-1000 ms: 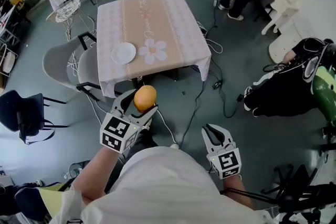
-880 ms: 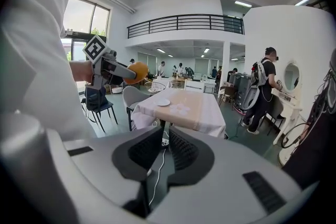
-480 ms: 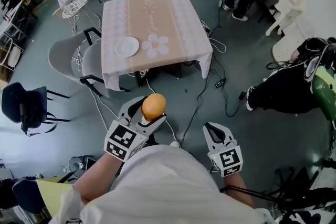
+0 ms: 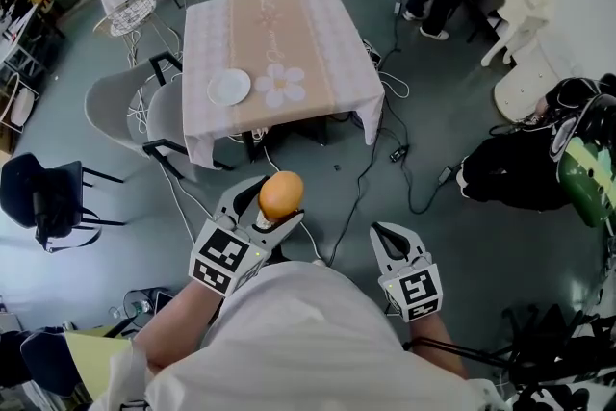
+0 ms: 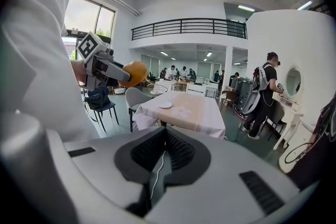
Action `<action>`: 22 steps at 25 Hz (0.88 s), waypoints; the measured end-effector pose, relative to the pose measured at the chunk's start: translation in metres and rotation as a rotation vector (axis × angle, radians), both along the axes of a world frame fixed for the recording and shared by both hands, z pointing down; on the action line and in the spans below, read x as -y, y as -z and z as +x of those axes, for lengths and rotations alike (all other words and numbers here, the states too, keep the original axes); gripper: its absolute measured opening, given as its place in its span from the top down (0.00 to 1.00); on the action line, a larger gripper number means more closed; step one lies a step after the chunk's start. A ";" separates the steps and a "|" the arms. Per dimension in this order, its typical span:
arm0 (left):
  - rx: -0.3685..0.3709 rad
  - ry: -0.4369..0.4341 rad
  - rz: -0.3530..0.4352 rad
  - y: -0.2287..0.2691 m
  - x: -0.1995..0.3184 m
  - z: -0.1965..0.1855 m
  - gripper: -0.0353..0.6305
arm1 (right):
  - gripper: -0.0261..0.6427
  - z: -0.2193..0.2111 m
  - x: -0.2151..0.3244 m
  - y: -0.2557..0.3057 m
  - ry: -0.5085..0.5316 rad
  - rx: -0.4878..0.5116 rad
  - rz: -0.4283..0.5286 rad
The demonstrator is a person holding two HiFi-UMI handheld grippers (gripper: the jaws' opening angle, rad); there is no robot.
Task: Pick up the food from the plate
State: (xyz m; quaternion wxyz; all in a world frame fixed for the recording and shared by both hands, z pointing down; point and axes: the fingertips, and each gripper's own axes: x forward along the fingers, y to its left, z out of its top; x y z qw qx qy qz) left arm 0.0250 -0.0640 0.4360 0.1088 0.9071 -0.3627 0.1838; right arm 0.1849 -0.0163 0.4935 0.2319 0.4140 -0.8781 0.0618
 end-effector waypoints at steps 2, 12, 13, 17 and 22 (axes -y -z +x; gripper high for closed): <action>-0.001 0.004 0.000 0.000 0.000 -0.002 0.41 | 0.94 -0.002 0.001 0.000 0.006 -0.011 0.003; 0.009 0.015 -0.004 -0.001 -0.001 -0.007 0.41 | 0.94 -0.007 0.002 0.001 0.025 -0.021 -0.002; 0.010 0.016 -0.003 -0.001 -0.001 -0.008 0.41 | 0.94 -0.008 0.002 0.001 0.028 -0.021 -0.002; 0.008 0.022 -0.007 -0.001 -0.001 -0.010 0.41 | 0.94 -0.008 0.003 0.000 0.028 -0.026 -0.004; 0.013 0.021 -0.018 -0.005 0.002 -0.010 0.41 | 0.94 -0.008 0.005 -0.003 0.031 -0.025 -0.011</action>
